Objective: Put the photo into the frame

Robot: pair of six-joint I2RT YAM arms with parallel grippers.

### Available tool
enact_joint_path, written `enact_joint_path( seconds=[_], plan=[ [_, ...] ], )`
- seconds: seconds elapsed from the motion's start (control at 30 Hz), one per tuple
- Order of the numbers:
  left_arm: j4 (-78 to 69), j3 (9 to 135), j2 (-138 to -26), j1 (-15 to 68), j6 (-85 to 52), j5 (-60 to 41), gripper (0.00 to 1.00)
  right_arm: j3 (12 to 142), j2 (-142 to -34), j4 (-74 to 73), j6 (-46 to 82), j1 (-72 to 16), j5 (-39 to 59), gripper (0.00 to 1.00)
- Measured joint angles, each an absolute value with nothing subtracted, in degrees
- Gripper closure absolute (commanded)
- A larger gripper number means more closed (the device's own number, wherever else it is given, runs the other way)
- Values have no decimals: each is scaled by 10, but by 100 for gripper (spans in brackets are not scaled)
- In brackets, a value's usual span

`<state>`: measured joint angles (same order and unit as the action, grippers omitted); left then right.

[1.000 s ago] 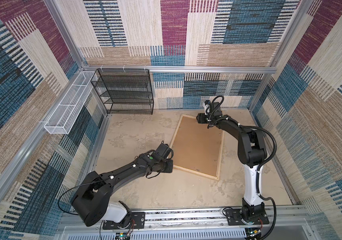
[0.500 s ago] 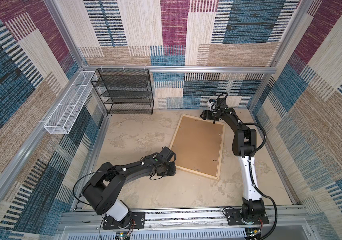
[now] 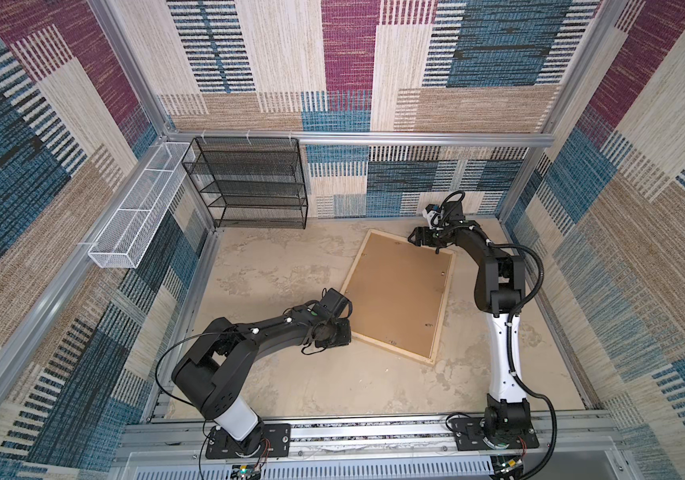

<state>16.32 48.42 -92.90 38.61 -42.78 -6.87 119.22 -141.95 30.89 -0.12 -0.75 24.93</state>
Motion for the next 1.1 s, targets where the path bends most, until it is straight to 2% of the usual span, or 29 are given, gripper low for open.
enact_joint_path(
  seconds=[0.5, 0.8, 1.1],
  plan=[
    [119, 501, -965, 272, -381, -67, 68, 817, -1194, 169, 40, 28, 171, 21],
    [110, 566, -1021, 234, -338, -33, 67, 656, -1076, 120, 89, 29, 135, 24],
    [160, 641, -1064, 221, -310, -14, 66, 510, -969, 86, 140, 29, 133, 26]
  ],
)
